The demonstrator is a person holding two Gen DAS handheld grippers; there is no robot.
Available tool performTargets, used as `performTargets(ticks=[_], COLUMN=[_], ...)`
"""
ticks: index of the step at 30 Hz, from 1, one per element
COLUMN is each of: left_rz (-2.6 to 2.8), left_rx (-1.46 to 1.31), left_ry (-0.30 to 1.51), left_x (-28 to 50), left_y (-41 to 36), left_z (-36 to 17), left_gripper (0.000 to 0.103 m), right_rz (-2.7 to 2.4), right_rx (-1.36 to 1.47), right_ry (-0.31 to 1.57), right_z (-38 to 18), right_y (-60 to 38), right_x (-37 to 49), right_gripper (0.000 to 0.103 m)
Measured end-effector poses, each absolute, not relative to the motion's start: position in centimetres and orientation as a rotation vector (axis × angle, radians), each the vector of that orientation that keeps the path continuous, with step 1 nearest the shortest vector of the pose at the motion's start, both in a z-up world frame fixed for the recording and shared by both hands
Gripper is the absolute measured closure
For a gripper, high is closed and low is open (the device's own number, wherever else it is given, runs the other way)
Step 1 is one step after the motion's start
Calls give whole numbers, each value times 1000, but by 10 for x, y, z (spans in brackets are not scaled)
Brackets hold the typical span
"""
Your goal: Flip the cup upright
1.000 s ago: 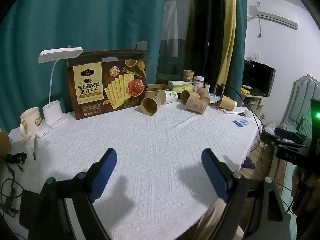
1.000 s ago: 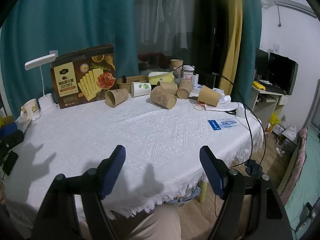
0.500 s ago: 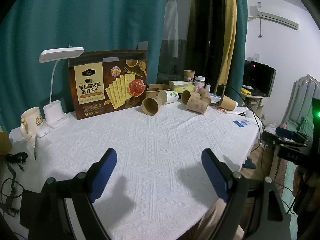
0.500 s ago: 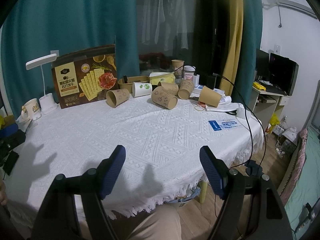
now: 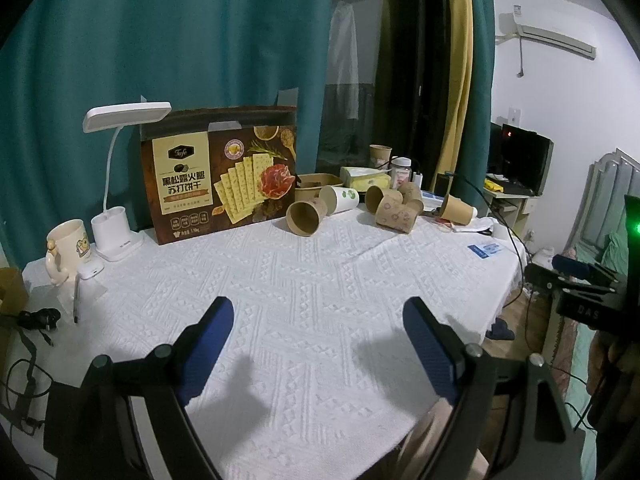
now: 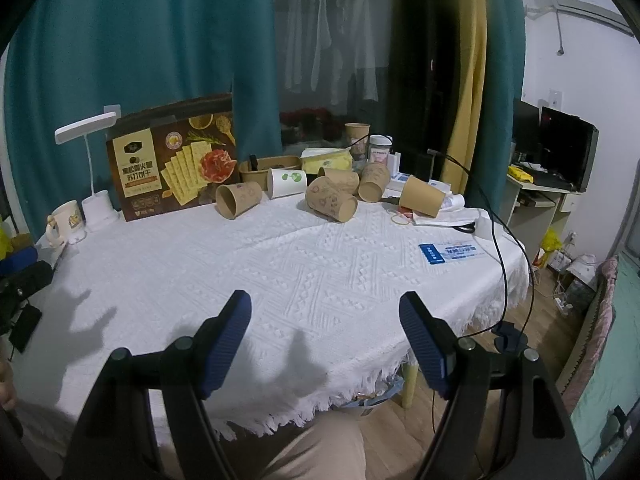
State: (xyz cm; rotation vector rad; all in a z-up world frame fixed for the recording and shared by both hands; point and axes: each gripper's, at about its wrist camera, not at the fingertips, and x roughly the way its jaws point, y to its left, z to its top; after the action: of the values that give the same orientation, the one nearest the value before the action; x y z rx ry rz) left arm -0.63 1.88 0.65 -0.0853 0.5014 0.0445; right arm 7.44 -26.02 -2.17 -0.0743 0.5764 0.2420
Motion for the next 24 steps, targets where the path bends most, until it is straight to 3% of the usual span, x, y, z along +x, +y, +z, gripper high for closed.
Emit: performTargets(ticks=[24], left_rz=[43], left_rx=[-65], left_ry=[474], left_x=[-10], left_y=[12], left_z=[9], left_gripper=[16], right_rz=[243], right_rx=[-71], right_ry=[576], right_z=[-21], right_y=[-261], right_x=[73], right_gripper=[29])
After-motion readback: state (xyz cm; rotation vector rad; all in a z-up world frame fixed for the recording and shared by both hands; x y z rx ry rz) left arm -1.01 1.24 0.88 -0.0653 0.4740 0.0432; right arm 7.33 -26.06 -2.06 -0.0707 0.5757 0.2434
